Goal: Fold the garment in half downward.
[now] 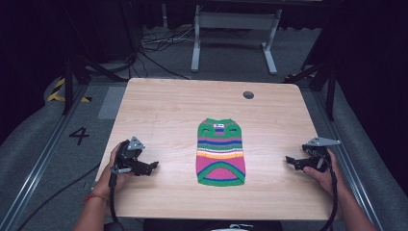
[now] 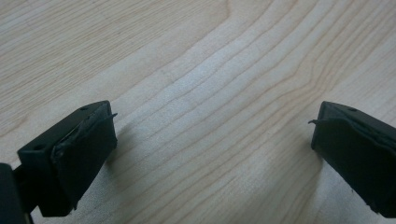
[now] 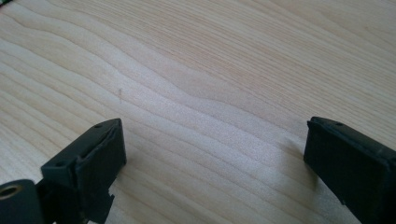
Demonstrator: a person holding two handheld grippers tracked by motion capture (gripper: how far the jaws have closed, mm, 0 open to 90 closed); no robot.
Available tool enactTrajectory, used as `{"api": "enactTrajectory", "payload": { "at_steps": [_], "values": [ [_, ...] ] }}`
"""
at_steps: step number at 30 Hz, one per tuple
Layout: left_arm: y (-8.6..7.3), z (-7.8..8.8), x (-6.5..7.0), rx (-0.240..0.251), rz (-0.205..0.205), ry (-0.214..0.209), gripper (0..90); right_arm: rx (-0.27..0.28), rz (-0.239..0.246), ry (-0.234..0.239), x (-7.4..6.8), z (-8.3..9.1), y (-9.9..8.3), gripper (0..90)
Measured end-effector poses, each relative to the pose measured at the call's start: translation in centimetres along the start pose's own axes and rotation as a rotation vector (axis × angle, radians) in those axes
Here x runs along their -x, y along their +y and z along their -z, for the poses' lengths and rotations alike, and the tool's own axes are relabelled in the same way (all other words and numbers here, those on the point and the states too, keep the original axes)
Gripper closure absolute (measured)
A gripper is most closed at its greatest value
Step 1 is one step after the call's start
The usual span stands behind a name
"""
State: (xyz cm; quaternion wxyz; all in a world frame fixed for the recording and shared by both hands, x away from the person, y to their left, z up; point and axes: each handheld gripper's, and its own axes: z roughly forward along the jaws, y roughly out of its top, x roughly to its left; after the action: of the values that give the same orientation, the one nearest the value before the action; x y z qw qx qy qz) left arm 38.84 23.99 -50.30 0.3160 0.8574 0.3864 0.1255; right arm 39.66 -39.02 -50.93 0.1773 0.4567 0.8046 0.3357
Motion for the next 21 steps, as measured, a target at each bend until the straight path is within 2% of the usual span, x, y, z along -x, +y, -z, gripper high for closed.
{"api": "enactTrajectory", "payload": {
  "at_steps": [17, 19, 21],
  "values": [
    [-0.08, 0.03, -0.1, 0.004, -0.009, -0.013, 0.4, -0.002, 0.001, 0.001, 0.02, 0.03, 0.03, 6.5],
    [0.08, 0.08, -0.13, -0.01, -0.011, -0.017, 0.6, -0.009, 0.005, 0.006, 0.07, 0.09, 0.14, 11.1],
    [0.31, 0.17, -0.22, -0.018, -0.012, -0.022, 3.8, 0.001, 0.005, 0.015, 0.2, 0.3, 0.24, 21.0]
  ]
}}
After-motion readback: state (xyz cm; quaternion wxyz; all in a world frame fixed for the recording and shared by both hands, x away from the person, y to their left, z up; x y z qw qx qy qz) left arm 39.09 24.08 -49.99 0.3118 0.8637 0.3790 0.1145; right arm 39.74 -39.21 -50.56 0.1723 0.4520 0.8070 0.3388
